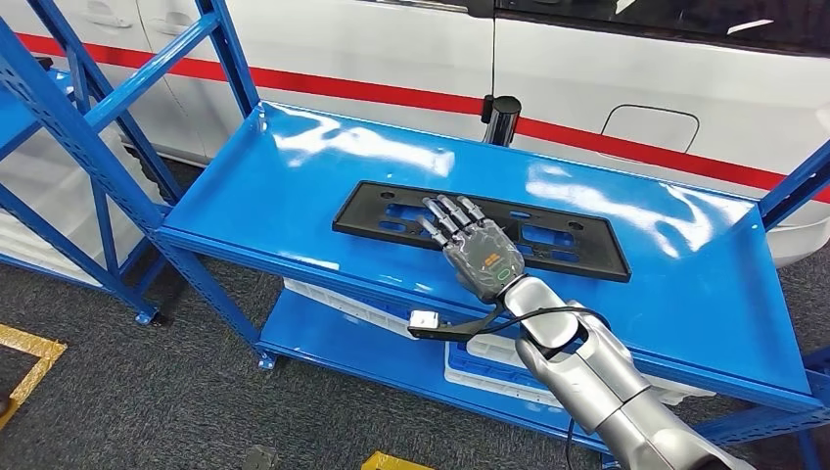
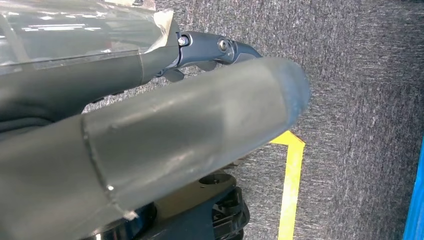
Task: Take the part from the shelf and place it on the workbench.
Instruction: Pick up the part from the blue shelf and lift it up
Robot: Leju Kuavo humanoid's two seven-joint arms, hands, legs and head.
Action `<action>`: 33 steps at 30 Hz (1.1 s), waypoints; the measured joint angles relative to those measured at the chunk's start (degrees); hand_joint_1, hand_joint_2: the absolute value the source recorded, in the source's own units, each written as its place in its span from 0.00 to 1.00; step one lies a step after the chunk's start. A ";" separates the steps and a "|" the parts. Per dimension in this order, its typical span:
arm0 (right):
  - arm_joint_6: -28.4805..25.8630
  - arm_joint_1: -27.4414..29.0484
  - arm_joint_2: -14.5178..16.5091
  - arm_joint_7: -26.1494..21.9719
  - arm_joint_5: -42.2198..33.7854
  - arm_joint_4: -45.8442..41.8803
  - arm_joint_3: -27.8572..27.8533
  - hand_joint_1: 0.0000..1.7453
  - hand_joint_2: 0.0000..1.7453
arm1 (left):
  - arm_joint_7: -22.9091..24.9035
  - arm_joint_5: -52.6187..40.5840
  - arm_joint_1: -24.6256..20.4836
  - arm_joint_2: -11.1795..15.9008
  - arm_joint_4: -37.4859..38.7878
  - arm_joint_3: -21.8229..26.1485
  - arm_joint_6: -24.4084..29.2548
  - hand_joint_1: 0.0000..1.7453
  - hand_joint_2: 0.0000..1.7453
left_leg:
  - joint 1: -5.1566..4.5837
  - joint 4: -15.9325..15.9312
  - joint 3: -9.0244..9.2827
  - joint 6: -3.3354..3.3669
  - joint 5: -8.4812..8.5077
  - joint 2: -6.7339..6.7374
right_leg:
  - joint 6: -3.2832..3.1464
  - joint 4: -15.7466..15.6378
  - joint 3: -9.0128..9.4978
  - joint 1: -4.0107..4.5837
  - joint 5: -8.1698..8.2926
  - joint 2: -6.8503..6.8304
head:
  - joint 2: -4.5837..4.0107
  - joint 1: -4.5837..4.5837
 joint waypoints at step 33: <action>-9.62 -9.93 3.54 0.21 -0.76 24.96 -4.35 0.95 1.00 | -20.01 1.86 0.38 -1.32 0.00 3.60 8.74 0.00 1.00 | -0.01 0.02 0.02 0.02 0.02 -0.03 | 0.01 0.00 0.02 -0.01 0.01 -0.04 | 0.00 0.00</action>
